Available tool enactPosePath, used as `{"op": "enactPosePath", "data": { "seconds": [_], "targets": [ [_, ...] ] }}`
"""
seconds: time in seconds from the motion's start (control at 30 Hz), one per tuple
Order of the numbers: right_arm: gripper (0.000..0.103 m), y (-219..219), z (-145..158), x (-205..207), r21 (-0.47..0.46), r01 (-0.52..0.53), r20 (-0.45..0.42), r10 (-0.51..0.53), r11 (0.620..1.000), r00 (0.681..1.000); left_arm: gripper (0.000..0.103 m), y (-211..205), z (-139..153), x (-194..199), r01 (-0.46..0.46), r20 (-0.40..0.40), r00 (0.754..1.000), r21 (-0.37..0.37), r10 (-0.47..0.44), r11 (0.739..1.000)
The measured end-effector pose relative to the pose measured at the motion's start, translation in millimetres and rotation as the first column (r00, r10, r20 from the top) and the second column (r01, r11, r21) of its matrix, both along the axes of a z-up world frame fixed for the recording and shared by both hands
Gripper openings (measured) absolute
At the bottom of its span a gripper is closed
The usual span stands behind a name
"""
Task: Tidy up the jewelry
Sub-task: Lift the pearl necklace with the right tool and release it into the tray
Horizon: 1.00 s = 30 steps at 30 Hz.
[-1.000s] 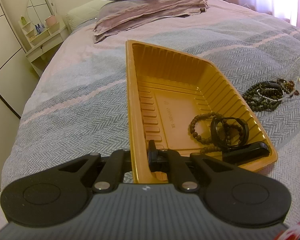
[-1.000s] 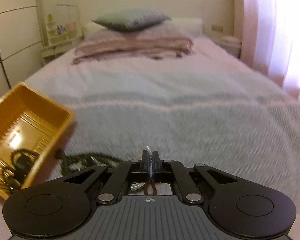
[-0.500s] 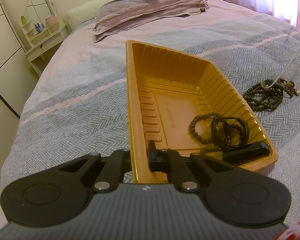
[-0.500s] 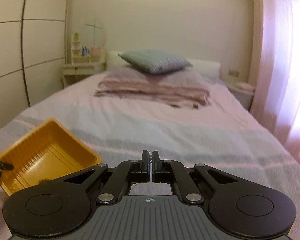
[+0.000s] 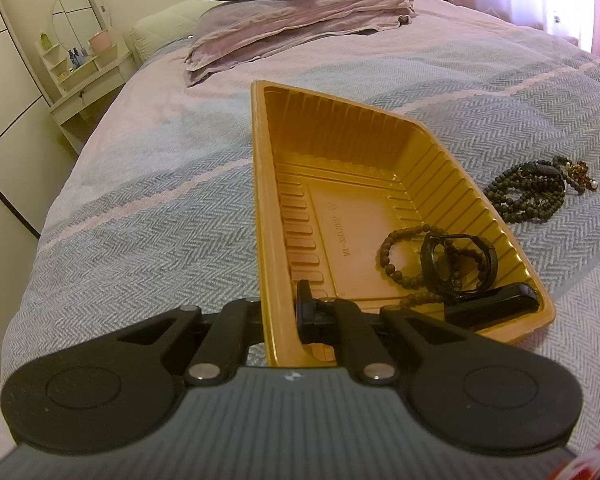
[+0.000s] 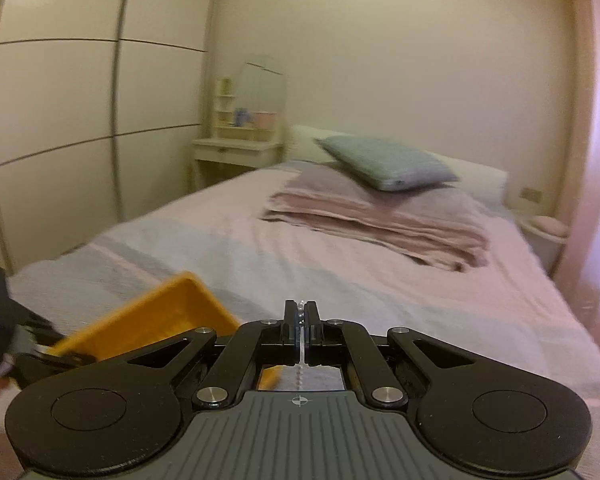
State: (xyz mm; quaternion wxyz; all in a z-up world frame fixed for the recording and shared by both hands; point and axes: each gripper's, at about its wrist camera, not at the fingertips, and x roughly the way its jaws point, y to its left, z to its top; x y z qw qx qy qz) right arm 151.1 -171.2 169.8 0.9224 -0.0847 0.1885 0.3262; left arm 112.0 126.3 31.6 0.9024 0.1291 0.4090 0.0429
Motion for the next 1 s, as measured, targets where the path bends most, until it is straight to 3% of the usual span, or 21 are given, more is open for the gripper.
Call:
{"op": "enactPosePath", "data": {
  "seconds": [0.27,0.53,0.77,1.0],
  "targets": [
    [0.002,72,-11,8,0.013,-0.152,-0.048,0.152,0.988,0.987,0.005,0,0,0,0.003,-0.001,1.000,0.002,-0.003,1.000],
    [0.002,137,-61,29,-0.012,-0.240,-0.193,0.233,0.971,0.953,0.005,1,0,-1,0.002,0.000,1.000,-0.003,-0.002,1.000],
    [0.002,146,-88,39,0.026,-0.272,-0.305,0.267,0.962,0.914,0.005,1,-1,-1,0.002,0.001,1.000,-0.004,-0.002,1.000],
    [0.002,141,-80,38,0.058,-0.273,-0.300,0.277,0.960,0.913,0.005,1,-1,-1,0.000,0.000,1.000,-0.005,0.000,1.000]
  ]
}}
